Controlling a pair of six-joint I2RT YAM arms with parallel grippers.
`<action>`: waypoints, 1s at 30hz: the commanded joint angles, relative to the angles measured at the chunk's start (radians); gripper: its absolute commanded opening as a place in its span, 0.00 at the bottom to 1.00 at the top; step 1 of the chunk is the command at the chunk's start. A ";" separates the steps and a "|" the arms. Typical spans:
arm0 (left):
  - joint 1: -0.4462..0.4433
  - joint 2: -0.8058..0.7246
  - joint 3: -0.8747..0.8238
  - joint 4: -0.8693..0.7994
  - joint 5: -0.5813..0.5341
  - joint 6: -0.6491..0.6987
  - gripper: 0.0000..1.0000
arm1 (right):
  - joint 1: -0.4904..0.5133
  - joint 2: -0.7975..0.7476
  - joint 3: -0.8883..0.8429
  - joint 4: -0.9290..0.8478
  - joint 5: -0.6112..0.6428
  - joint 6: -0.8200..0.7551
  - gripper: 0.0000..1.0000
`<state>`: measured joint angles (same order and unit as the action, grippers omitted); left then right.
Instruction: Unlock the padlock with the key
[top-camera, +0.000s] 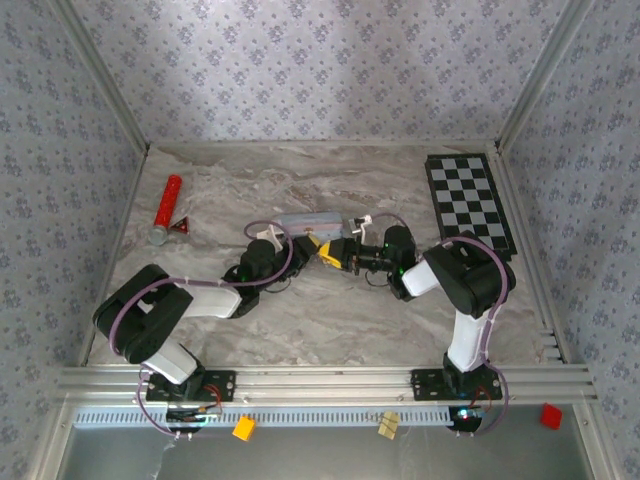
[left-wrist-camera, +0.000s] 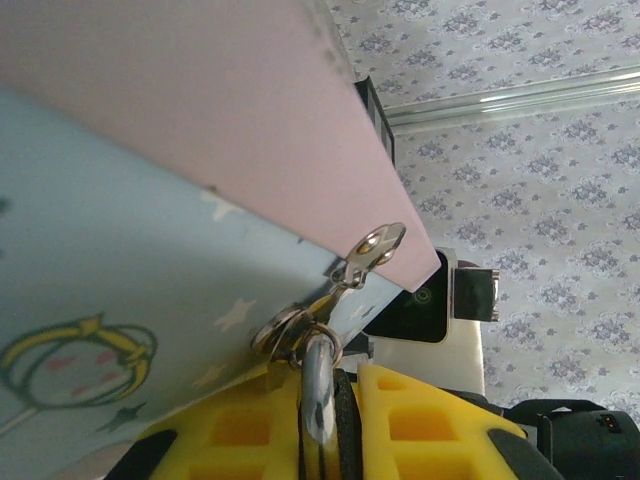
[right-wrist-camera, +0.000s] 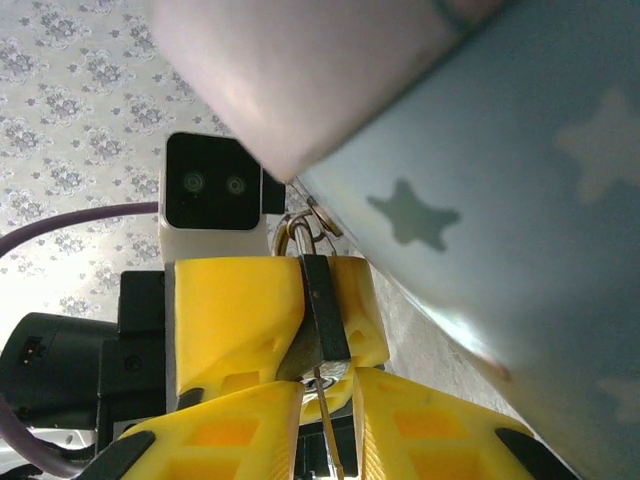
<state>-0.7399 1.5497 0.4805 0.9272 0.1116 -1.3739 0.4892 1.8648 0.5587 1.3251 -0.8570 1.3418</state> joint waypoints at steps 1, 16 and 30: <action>-0.043 -0.039 -0.023 0.055 0.211 -0.002 0.00 | -0.032 -0.004 0.027 0.069 0.207 -0.014 0.22; -0.040 -0.039 -0.038 0.055 0.184 -0.020 0.00 | -0.028 -0.015 0.018 0.069 0.207 -0.010 0.19; -0.039 -0.040 -0.043 0.053 0.139 -0.043 0.00 | -0.011 -0.009 0.020 0.068 0.185 0.003 0.19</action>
<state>-0.7399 1.5444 0.4549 0.9501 0.1024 -1.3823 0.4965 1.8645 0.5541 1.3354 -0.8112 1.3460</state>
